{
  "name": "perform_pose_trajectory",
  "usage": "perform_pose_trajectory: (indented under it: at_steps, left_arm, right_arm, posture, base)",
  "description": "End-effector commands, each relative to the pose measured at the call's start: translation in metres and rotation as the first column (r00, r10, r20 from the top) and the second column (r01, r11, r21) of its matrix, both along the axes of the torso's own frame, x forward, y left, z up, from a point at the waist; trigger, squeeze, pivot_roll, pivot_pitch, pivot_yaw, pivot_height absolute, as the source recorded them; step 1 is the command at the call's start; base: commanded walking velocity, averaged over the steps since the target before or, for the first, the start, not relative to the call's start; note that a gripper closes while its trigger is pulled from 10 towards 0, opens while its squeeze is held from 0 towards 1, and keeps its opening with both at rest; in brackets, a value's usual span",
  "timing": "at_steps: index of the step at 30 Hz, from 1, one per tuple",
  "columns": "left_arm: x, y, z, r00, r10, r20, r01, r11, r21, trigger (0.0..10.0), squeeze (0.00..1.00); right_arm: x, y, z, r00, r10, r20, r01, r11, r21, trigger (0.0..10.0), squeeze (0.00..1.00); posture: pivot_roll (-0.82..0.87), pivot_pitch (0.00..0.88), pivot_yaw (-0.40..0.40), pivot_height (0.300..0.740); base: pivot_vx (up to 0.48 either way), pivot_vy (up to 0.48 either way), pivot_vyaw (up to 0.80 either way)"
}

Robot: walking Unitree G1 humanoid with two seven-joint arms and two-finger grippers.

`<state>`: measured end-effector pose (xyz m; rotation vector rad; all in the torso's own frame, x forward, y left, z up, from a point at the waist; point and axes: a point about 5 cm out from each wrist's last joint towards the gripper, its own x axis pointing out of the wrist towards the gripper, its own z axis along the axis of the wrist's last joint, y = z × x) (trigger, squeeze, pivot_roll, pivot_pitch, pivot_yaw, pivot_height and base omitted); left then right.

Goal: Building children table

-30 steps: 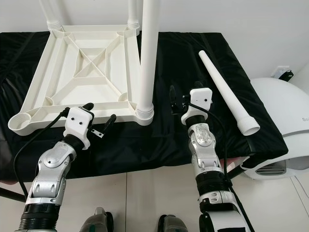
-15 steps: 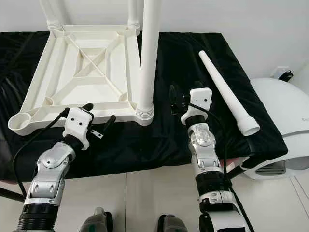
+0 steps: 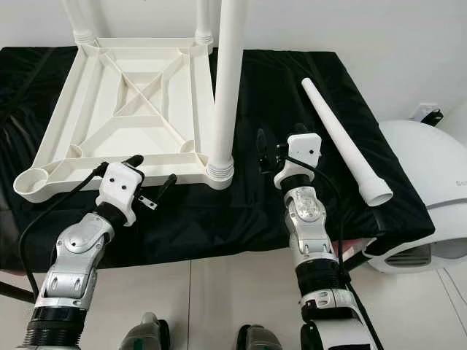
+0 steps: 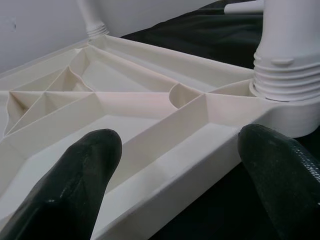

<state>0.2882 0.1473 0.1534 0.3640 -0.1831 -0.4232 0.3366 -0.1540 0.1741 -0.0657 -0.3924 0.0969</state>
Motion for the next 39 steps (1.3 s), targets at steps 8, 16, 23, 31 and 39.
perform_pose_trajectory:
  at_steps: [8, 16, 23, 31, 39]
  left_arm:
    - [0.0002, 0.0004, -0.0045, 1.000, 0.018, -0.001, -0.018, 1.000, 0.007, 10.0, 0.00]
    - [-0.0008, 0.0031, -0.0048, 1.000, 0.011, 0.000, -0.011, 1.000, 0.017, 10.0, 0.00]
    - [-0.0019, 0.0037, -0.0053, 1.000, 0.014, 0.001, -0.014, 1.000, 0.019, 10.0, 0.00]
    - [-0.0047, 0.0013, -0.0074, 1.000, 0.010, -0.001, -0.010, 1.000, 0.015, 10.0, 0.00]
    - [-0.0061, 0.0014, -0.0080, 1.000, 0.013, -0.004, -0.013, 1.000, 0.012, 10.0, 0.00]
  right_arm:
    - [-0.0002, -0.0003, 0.0005, 1.000, 0.001, -0.001, -0.001, 1.000, 0.001, 10.0, 0.00]
    - [0.0012, 0.0012, 0.0010, 1.000, 0.014, -0.001, -0.014, 1.000, -0.004, 10.0, 0.00]
    - [0.0009, 0.0015, 0.0003, 1.000, 0.020, -0.003, -0.020, 1.000, -0.007, 10.0, 0.00]
    - [0.0001, 0.0012, -0.0008, 1.000, 0.024, -0.007, -0.024, 1.000, -0.012, 10.0, 0.00]
    - [-0.0007, 0.0000, -0.0017, 1.000, 0.024, -0.012, -0.025, 1.000, -0.016, 10.0, 0.00]
  posture:
    - [0.09, 0.103, -0.055, 0.740]
    - [0.09, 0.090, -0.059, 0.740]
    - [0.10, 0.087, -0.061, 0.740]
    - [0.10, 0.094, -0.064, 0.740]
    - [0.10, 0.103, -0.068, 0.740]
  base:
    - [0.000, 0.000, 0.00]
    - [0.000, 0.000, 0.00]
    - [0.000, 0.000, 0.00]
    - [0.000, 0.000, 0.00]
    - [0.000, 0.000, 0.00]
